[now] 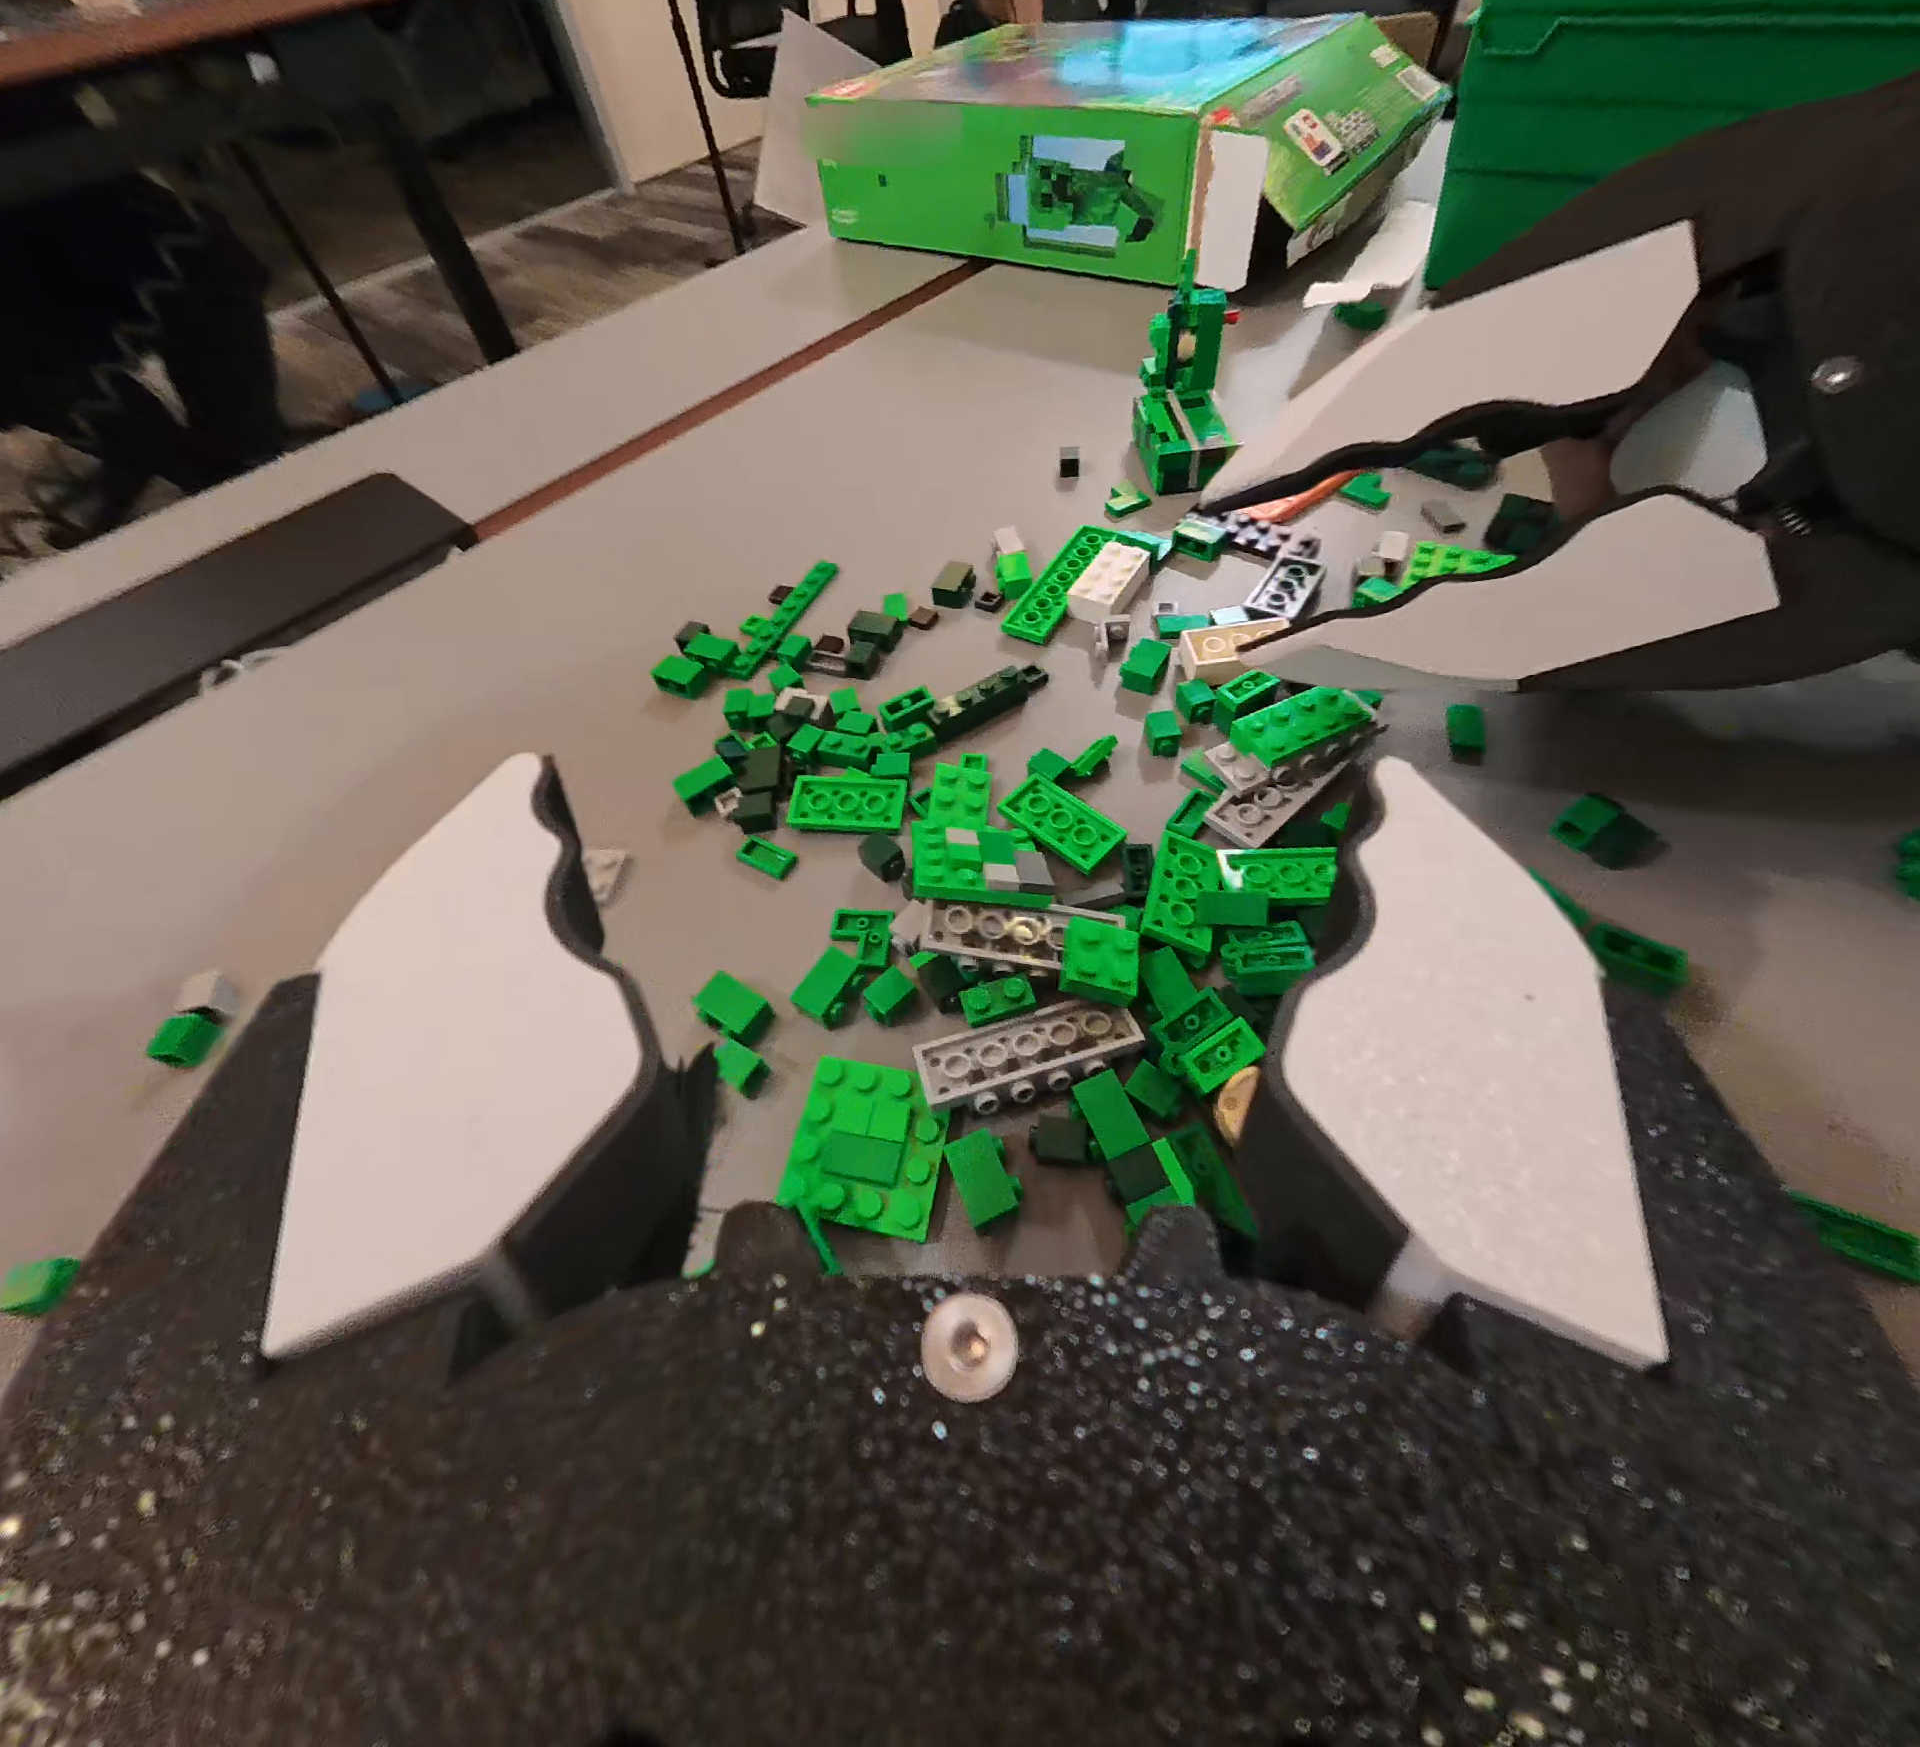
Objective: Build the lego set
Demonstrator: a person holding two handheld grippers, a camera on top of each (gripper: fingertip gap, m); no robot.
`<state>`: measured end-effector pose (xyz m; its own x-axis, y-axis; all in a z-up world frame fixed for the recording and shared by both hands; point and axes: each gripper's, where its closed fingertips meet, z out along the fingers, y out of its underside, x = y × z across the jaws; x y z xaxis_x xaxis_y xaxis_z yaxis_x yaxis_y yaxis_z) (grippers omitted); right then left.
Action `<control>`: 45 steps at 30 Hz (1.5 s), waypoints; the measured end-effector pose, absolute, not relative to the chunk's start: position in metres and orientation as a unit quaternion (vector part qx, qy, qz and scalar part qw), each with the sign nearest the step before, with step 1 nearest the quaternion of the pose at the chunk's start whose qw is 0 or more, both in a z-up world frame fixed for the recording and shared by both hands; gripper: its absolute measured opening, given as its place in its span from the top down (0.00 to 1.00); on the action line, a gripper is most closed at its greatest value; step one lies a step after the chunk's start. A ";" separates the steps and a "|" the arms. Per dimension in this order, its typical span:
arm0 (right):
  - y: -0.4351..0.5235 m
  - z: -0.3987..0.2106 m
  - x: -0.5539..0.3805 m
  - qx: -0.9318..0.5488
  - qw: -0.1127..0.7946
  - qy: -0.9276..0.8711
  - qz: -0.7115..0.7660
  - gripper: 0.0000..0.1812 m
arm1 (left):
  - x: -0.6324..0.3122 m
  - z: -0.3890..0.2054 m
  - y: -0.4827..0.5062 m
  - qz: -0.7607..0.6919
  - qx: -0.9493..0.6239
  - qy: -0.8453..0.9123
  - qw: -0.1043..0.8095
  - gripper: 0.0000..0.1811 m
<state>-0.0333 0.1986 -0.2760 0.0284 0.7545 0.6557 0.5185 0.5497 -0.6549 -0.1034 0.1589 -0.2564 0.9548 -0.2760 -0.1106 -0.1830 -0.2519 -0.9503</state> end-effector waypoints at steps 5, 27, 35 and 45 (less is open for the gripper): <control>0.195 -0.267 -0.034 -0.450 0.566 -0.682 0.105 0.82 | -0.106 -0.260 0.160 0.017 -0.785 0.169 0.595 0.26; 0.185 -0.209 0.081 -0.525 0.688 -0.476 0.158 0.87 | -0.112 -0.240 0.151 -0.003 -0.738 0.138 0.661 0.32; 0.206 -0.214 0.103 -0.555 0.701 -0.407 0.186 0.88 | -0.102 -0.247 0.152 -0.024 -0.743 0.158 0.650 0.33; 0.221 -0.229 0.172 -0.637 0.543 -0.517 0.178 0.87 | -0.084 -0.248 0.149 -0.061 -0.737 0.194 0.644 0.37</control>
